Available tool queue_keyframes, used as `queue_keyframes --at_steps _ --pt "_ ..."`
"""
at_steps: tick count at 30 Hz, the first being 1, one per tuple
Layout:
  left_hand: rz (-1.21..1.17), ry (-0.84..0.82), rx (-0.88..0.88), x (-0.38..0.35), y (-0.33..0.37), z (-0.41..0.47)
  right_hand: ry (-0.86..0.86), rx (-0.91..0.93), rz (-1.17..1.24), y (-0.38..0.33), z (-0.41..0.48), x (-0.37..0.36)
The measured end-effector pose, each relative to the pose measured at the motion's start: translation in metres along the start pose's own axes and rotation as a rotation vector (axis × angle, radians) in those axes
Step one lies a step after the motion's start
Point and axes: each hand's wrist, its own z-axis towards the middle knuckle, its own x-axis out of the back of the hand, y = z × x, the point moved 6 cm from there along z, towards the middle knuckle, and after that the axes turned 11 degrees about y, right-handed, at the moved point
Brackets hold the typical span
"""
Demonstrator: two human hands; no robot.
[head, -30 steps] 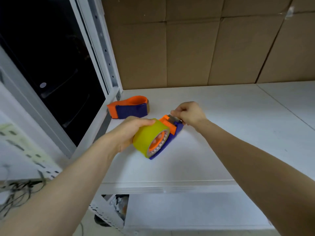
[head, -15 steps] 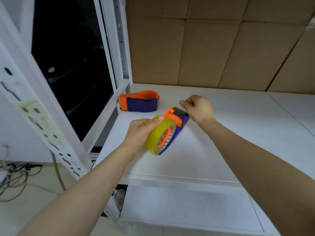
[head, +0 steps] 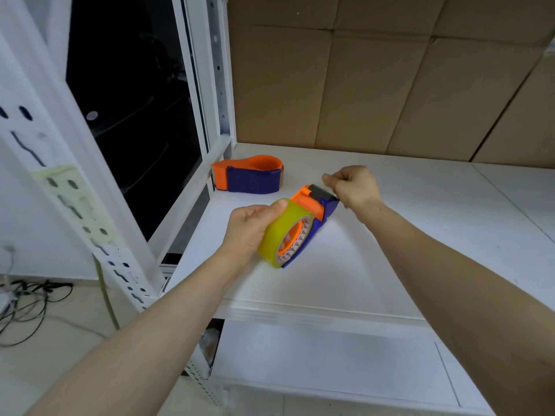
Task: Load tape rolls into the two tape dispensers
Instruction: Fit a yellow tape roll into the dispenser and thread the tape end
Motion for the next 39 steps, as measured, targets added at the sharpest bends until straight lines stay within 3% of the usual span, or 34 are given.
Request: queue_keyframes --at_steps 9,15,25,30,34,39 --pt "-0.058 0.157 -0.047 -0.004 -0.005 -0.002 -0.071 -0.158 0.1 0.005 -0.001 -0.003" --pt "-0.074 0.163 -0.068 -0.003 -0.007 -0.001 -0.115 -0.067 -0.025 0.0 -0.002 -0.004" --pt "-0.073 0.169 -0.094 -0.002 -0.008 -0.003 -0.304 -0.814 0.669 0.032 -0.035 -0.026" --pt "-0.065 0.178 -0.096 -0.001 -0.007 -0.003 -0.394 -1.0 0.868 0.028 -0.052 -0.04" --pt "-0.074 0.164 -0.098 0.0 -0.007 -0.005 -0.367 -0.937 0.824 0.025 -0.05 -0.036" --pt "-0.07 0.17 -0.086 -0.001 -0.005 -0.004 -0.095 -0.445 0.448 0.007 -0.015 -0.006"
